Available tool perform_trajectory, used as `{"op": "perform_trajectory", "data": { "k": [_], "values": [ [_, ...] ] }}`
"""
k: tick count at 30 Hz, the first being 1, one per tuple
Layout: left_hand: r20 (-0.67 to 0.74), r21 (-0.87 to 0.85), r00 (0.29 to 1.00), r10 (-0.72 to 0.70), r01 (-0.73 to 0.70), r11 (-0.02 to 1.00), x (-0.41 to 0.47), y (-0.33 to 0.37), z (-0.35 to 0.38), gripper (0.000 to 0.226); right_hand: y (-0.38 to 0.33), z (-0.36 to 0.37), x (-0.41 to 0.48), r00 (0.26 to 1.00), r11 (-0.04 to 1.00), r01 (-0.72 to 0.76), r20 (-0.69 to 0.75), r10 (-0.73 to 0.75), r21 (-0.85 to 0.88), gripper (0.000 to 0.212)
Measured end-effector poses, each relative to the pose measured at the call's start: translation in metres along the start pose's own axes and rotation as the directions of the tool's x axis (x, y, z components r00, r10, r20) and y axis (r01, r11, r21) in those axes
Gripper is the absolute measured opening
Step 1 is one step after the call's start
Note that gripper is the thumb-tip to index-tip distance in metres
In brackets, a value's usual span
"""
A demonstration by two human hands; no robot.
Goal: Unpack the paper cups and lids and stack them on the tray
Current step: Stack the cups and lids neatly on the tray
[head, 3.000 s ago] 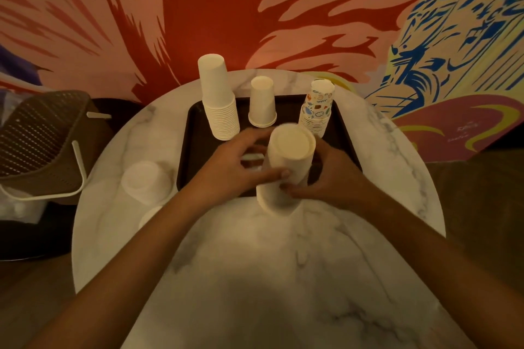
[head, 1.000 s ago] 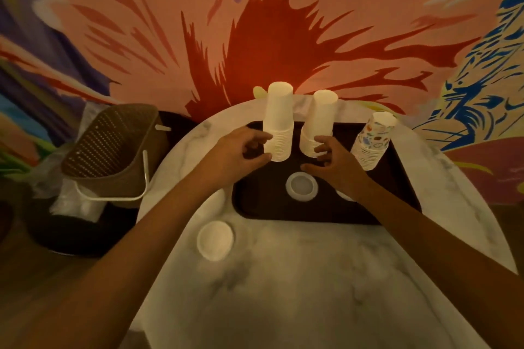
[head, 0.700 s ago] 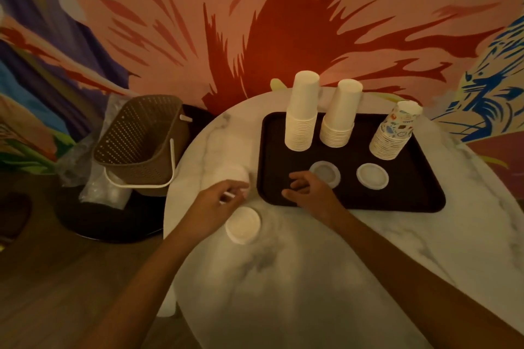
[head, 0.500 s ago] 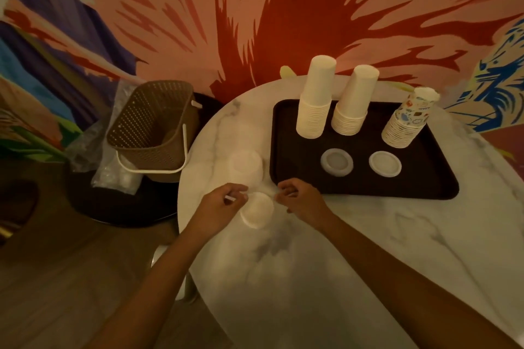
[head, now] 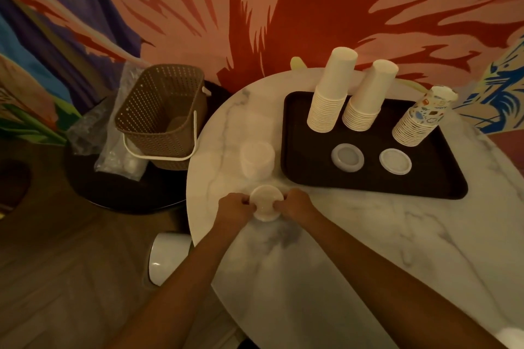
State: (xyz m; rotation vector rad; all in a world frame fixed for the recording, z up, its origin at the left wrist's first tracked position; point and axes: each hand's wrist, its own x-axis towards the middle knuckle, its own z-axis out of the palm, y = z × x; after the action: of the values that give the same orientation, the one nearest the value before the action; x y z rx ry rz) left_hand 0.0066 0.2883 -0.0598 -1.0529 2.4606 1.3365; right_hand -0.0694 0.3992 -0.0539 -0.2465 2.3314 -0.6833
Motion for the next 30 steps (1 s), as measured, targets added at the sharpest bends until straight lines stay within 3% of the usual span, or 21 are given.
{"op": "perform_trajectory", "data": {
  "k": [8, 11, 22, 30],
  "values": [
    [0.036, -0.179, 0.993, -0.111, 0.116, 0.977, 0.001, 0.0, -0.003, 0.012, 0.004, 0.002, 0.01, 0.993, 0.972, -0.102, -0.028, 0.11, 0.213, 0.044],
    [0.065, -0.228, 0.989, -0.134, 0.145, 0.963, 0.0, -0.002, -0.004, 0.021, 0.004, 0.004, 0.008, 0.991, 0.948, -0.1, -0.06, 0.124, 0.301, 0.039],
    [0.076, -0.256, 0.994, -0.075, 0.092, 0.962, -0.012, 0.006, 0.005, 0.032, 0.024, -0.011, -0.015, 0.992, 0.868, -0.063, -0.065, 0.109, 0.493, 0.038],
    [0.155, -0.259, 0.987, 0.033, 0.008, 0.966, -0.024, 0.069, 0.07, 0.035, 0.09, -0.078, -0.03, 0.971, 0.749, -0.094, -0.107, 0.215, 0.655, 0.038]
  ]
}}
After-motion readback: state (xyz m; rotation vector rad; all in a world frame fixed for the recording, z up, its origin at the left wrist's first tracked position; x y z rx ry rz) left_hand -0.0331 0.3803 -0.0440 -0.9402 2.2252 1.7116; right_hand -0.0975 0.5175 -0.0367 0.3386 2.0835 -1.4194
